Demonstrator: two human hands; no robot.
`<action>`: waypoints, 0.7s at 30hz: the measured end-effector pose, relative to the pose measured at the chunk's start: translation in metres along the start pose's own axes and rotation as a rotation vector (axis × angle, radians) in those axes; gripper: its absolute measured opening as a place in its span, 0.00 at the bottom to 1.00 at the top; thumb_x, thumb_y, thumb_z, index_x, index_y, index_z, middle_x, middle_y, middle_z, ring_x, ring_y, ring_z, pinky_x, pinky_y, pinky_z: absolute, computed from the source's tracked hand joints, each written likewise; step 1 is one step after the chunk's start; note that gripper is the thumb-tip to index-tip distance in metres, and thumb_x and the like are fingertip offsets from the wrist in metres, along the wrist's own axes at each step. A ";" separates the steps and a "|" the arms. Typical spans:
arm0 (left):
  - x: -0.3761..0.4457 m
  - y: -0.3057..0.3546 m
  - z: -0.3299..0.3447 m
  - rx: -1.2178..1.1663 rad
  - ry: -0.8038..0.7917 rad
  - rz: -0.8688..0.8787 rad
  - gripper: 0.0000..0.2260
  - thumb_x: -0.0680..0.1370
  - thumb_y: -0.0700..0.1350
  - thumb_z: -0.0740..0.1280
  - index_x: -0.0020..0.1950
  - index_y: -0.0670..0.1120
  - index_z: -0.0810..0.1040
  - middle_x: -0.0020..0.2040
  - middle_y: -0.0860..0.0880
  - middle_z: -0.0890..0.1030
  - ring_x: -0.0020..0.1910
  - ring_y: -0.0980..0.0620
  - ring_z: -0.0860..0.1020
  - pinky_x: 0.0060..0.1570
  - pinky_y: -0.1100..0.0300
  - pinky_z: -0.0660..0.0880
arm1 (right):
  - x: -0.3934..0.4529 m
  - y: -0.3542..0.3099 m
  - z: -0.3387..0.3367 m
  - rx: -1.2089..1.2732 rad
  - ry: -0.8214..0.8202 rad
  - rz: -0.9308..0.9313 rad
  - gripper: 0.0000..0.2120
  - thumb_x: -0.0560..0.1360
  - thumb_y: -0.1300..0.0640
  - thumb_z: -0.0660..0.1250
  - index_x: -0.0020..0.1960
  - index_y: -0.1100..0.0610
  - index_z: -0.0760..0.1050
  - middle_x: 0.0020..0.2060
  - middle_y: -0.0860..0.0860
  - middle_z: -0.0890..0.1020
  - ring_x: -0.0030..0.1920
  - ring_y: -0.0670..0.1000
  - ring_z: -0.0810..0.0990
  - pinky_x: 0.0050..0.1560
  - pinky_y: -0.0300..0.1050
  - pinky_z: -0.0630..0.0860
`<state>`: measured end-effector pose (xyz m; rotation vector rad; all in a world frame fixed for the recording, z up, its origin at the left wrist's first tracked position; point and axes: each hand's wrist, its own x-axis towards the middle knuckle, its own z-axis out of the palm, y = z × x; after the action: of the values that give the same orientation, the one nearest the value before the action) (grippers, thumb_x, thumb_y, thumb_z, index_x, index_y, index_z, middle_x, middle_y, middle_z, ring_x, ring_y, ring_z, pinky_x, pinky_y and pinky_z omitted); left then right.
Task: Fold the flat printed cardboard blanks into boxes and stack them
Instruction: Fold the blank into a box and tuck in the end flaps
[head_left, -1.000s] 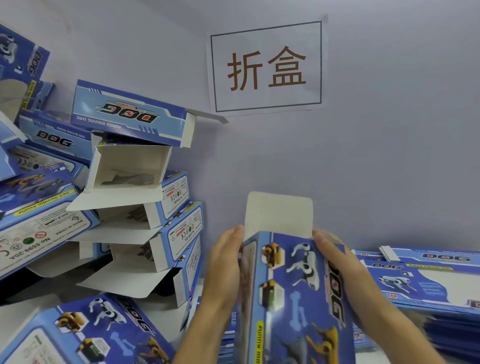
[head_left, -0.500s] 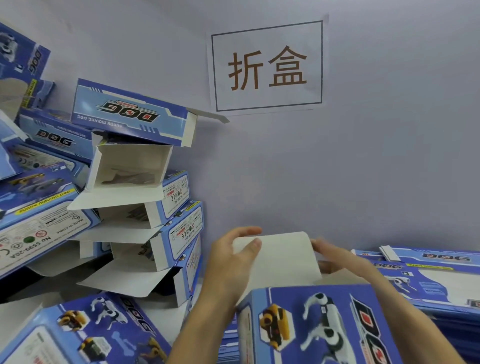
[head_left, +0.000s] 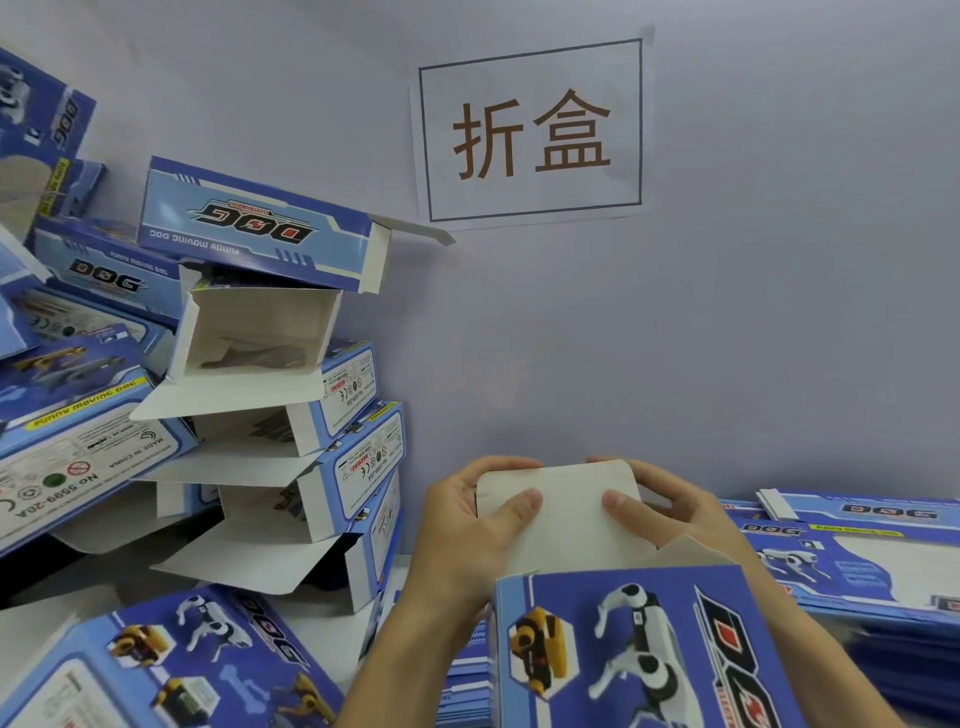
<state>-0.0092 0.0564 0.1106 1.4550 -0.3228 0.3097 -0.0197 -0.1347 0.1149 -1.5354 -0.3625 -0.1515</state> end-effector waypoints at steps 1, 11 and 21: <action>0.000 0.000 0.000 0.003 -0.001 0.009 0.06 0.76 0.41 0.72 0.51 0.49 0.83 0.47 0.46 0.85 0.42 0.48 0.85 0.31 0.61 0.78 | -0.001 0.000 0.000 0.006 0.000 -0.009 0.18 0.67 0.52 0.69 0.58 0.48 0.78 0.40 0.57 0.86 0.34 0.57 0.86 0.27 0.41 0.79; 0.003 -0.007 -0.001 -0.009 -0.025 -0.006 0.04 0.74 0.35 0.73 0.43 0.43 0.85 0.57 0.54 0.85 0.56 0.53 0.83 0.44 0.59 0.81 | 0.000 0.006 0.003 0.001 0.087 -0.031 0.04 0.74 0.64 0.69 0.48 0.60 0.81 0.33 0.56 0.86 0.26 0.49 0.81 0.23 0.36 0.73; -0.001 0.016 0.001 0.023 -0.145 -0.149 0.17 0.73 0.66 0.67 0.56 0.58 0.78 0.50 0.58 0.84 0.53 0.52 0.83 0.51 0.52 0.79 | -0.007 0.005 -0.012 0.180 0.445 -0.091 0.09 0.77 0.60 0.69 0.54 0.49 0.79 0.26 0.48 0.83 0.23 0.46 0.80 0.19 0.35 0.72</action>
<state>-0.0166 0.0571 0.1252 1.5188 -0.3269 0.0880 -0.0230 -0.1471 0.1081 -1.2649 -0.0875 -0.5096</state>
